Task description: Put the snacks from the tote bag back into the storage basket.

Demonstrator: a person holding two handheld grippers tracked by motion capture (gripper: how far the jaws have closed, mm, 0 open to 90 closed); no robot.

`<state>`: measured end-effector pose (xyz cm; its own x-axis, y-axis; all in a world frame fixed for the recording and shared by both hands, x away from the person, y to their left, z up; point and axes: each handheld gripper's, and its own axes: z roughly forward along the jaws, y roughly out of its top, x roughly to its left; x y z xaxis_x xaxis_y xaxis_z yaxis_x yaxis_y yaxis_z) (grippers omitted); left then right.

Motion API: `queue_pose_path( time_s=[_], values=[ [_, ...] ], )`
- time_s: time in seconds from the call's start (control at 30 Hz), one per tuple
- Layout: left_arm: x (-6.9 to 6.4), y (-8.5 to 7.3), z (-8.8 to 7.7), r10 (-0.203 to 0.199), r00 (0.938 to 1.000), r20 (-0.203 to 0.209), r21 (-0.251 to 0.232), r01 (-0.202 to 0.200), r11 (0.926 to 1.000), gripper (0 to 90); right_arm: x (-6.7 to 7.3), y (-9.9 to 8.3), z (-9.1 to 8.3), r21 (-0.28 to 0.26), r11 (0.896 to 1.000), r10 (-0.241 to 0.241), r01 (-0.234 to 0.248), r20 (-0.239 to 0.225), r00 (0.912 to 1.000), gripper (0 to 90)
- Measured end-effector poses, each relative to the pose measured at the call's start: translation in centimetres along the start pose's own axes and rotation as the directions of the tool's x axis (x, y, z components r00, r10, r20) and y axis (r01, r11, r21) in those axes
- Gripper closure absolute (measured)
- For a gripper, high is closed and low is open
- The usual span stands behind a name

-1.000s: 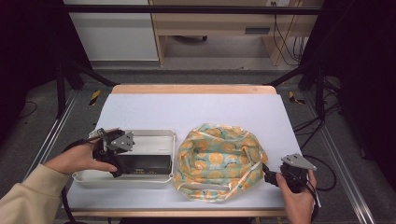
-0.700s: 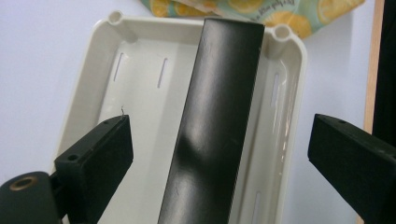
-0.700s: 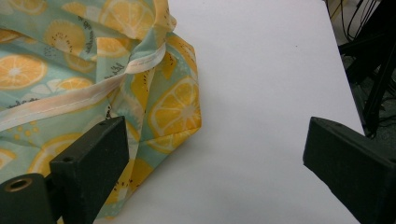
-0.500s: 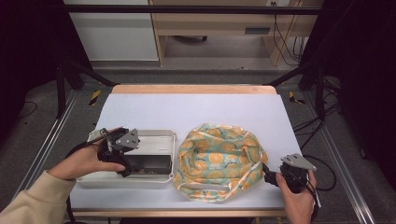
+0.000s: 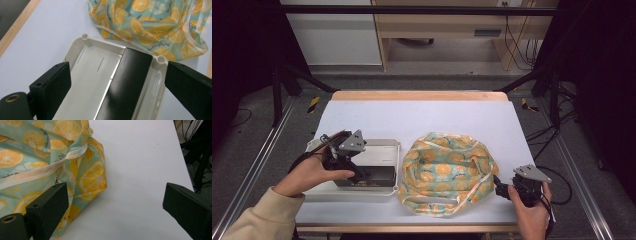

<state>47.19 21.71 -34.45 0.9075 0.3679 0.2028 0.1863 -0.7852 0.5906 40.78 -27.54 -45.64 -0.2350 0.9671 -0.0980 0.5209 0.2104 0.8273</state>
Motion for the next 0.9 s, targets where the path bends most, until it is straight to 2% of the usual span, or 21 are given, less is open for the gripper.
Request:
queue_pose_path(
  time_s=[0.13,0.27,0.33,0.53,0.67,0.83,0.9],
  values=[
    [-0.4,0.2,0.3,-0.019,0.9998,-0.006,-0.021,0.019,0.9996,6.7,0.0,0.0,0.0,0.004,1.0,-0.001,0.001,0.002,1.0,6.9],
    [-0.5,0.2,0.6,-0.023,0.9995,-0.022,-0.016,0.023,0.9996,6.7,0.0,0.0,0.0,0.005,1.0,-0.002,0.002,0.003,1.0,6.9],
    [-0.4,-0.1,0.9,-0.041,0.9984,-0.039,-0.02,0.041,0.999,6.8,0.0,0.0,0.0,0.005,1.0,-0.002,0.002,0.003,1.0,6.9],
    [0.3,-1.0,1.8,-0.105,0.9931,-0.052,-0.033,0.103,0.9941,7.2,0.0,0.0,0.1,0.008,1.0,0.0,0.0,0.003,1.0,6.8],
    [1.1,-2.1,2.3,-0.159,0.9844,-0.075,-0.048,0.156,0.9866,7.1,0.0,0.0,0.1,0.009,1.0,-0.005,0.005,0.004,1.0,6.8],
    [2.1,-3.4,2.4,-0.226,0.9684,-0.105,-0.073,0.22,0.9729,6.8,0.0,0.0,0.1,0.011,1.0,-0.003,0.003,0.005,1.0,6.8],
    [2.5,-4.1,2.4,-0.254,0.9598,-0.119,-0.083,0.245,0.9659,6.8,0.0,0.0,0.1,0.011,1.0,-0.003,0.003,0.005,1.0,6.9]
  ],
)
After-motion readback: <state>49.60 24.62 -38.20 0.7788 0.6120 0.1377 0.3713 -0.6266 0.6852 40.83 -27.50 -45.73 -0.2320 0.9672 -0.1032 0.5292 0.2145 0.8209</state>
